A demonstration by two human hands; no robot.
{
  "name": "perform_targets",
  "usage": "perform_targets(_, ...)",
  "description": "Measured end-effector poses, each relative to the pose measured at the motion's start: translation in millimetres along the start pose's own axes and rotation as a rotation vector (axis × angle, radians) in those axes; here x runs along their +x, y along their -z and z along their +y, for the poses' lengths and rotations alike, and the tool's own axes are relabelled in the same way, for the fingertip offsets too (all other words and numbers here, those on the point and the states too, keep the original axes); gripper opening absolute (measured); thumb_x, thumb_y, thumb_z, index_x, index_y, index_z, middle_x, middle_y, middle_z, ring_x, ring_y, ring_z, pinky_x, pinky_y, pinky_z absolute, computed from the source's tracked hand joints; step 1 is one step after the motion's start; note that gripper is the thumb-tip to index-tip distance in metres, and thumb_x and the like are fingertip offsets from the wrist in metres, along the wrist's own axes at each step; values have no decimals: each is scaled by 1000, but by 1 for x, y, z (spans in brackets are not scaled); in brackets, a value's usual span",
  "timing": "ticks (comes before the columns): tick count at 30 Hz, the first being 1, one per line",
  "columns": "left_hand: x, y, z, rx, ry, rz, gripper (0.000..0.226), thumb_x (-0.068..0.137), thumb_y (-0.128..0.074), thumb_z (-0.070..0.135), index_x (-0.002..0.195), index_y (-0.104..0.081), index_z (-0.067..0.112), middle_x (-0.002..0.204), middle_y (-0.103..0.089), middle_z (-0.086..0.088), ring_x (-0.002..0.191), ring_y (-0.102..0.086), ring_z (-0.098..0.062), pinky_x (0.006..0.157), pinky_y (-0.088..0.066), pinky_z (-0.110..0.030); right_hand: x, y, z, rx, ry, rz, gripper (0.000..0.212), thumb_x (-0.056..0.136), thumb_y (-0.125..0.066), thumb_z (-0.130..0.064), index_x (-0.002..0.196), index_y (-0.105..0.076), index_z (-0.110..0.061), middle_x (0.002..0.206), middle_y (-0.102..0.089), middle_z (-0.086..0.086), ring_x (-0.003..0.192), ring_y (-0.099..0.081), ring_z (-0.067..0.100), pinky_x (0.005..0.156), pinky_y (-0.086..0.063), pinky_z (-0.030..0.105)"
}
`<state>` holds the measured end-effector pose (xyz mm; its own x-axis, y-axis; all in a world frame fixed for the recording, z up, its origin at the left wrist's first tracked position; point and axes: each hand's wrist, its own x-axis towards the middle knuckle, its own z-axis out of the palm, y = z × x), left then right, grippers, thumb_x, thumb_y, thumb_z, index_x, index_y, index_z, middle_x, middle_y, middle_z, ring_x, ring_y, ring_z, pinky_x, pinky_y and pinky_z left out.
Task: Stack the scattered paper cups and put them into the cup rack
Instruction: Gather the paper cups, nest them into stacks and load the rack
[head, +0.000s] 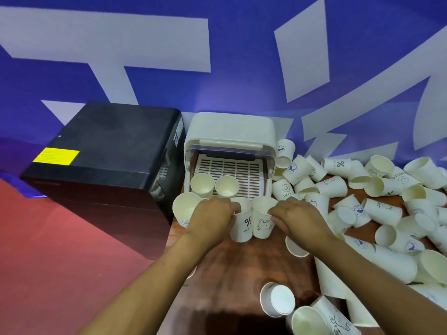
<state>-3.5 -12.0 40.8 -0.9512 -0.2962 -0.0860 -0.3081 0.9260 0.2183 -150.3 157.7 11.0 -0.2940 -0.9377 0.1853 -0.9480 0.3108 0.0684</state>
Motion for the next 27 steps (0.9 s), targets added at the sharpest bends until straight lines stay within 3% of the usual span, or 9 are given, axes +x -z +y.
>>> perform_targets(4,5,11,-12,0,21,33,23,90,-47,22,106,-62,25,105,-64,0,96,-57,-24,72,-42,-33,19,11,-3,15,1,63,21,63,-85,-23,65,-64,-22,59,-59,-5,54,-57,16,44,-43,26)
perform_targets(10,12,28,-33,-40,106,95,25,91,-49,27,112,-61,28,108,-64,2,99,-58,-22,81,-48,-36,36,14,-4,38,-50,79,17,65,-83,-22,68,-66,-21,64,-62,-5,59,-59,19,48,-44,28)
perform_targets(13,18,36,-47,-53,166,155,24,89,-51,25,110,-62,28,109,-67,2,101,-60,-22,80,-46,-33,48,15,-9,60,-105,72,9,72,-78,-22,71,-69,-19,71,-65,-4,66,-61,22,53,-48,32)
perform_targets(17,26,38,-61,-31,215,222,22,90,-51,23,107,-63,26,106,-69,3,97,-62,-20,75,-46,-30,65,14,-19,70,-127,85,12,66,-82,-21,67,-70,-21,67,-65,-5,64,-59,21,50,-48,31)
perform_targets(23,45,33,-79,29,247,181,20,90,-51,20,106,-63,25,103,-70,0,94,-64,-23,73,-47,-32,91,9,-26,71,-125,64,14,62,-85,-24,64,-71,-21,64,-65,-6,62,-60,19,50,-50,30)
perform_targets(27,57,25,-84,97,247,159,21,90,-48,18,103,-63,23,96,-69,-2,88,-63,-24,64,-38,-28,103,2,-27,83,-113,22,17,57,-87,-24,61,-71,-22,62,-64,-6,60,-59,18,50,-46,26)
